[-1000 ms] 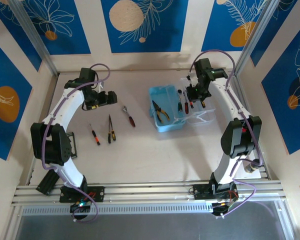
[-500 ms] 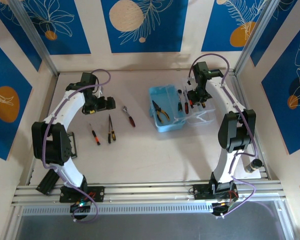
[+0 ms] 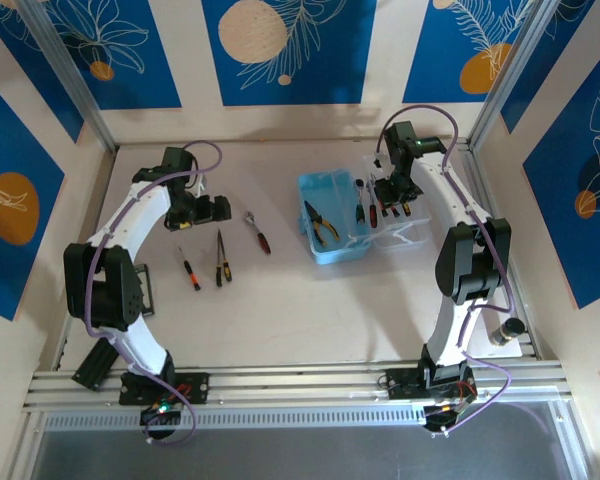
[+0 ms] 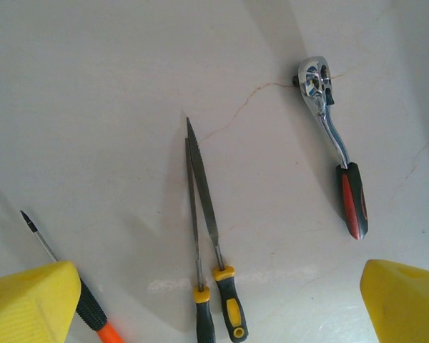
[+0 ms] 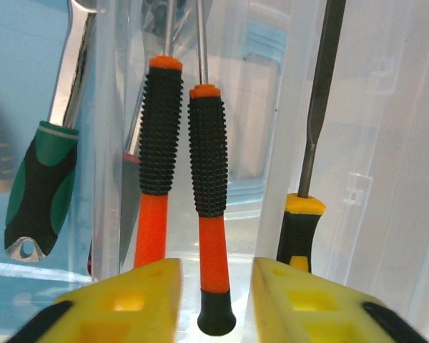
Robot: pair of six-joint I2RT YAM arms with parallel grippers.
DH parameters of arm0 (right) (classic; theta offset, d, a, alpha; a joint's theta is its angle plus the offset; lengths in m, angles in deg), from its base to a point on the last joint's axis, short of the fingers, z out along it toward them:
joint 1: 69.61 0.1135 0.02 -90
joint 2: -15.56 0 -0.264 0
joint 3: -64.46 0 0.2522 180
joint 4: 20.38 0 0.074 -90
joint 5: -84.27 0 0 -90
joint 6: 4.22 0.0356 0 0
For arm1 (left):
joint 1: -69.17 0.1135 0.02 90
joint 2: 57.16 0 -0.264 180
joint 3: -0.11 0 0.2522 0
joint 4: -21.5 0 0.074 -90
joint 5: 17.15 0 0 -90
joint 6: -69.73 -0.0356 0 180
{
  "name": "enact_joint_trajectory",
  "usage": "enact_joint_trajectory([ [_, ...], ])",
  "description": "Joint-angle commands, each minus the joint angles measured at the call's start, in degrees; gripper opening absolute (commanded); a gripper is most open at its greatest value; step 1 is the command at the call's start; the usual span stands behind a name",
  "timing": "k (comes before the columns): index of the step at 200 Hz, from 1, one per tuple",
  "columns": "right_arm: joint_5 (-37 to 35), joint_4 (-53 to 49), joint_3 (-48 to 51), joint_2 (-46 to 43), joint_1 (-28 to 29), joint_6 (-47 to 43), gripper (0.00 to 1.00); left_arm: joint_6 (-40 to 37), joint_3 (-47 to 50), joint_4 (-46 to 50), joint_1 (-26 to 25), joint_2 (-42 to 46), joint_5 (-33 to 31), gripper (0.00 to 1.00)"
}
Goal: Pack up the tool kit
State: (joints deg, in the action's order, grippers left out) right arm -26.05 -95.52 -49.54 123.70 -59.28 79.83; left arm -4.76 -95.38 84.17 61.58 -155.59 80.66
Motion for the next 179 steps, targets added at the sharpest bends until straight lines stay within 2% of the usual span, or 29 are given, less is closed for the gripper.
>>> enact_joint_trajectory([
  [1, 0.1, -1.7, -2.5, -1.9, 1.1, -0.4, 0.49, -1.5, 1.3, 0.9, 0.6, -0.2, -0.9, 1.0],
  [23, 0.1, -2.3, -3.5, -3.5, 2.6, -0.3, 0.87, -1.2, 2.7, 0.5, 0.4, -0.5, -0.6, 1.0],
  [35, 0.6, -2.5, -3.7, -4.1, 3.7, 0.0, 1.0, -0.8, 3.6, 0.1, -0.2, -0.6, -0.8, 1.0],
  [62, 4.1, -2.4, -3.6, -4.9, 6.0, 1.3, 0.99, -0.2, 5.4, -0.3, -2.2, -1.7, -1.7, 0.98],
  [79, 5.3, -1.6, -2.8, -5.2, 7.5, 2.1, 0.99, 0.3, 6.6, -0.2, -3.2, -2.4, -1.9, 0.87],
  [102, 6.2, -1.2, -1.9, -4.9, 8.5, 2.8, 0.99, 1.1, 9.1, -0.4, -3.6, -2.2, -2.2, 0.65],
  [179, 6.9, -0.6, -0.9, -4.7, 8.9, 3.2, 0.99, 2.9, 16.8, -4.9, -6.3, -3.7, 0.2, 0.42],
])
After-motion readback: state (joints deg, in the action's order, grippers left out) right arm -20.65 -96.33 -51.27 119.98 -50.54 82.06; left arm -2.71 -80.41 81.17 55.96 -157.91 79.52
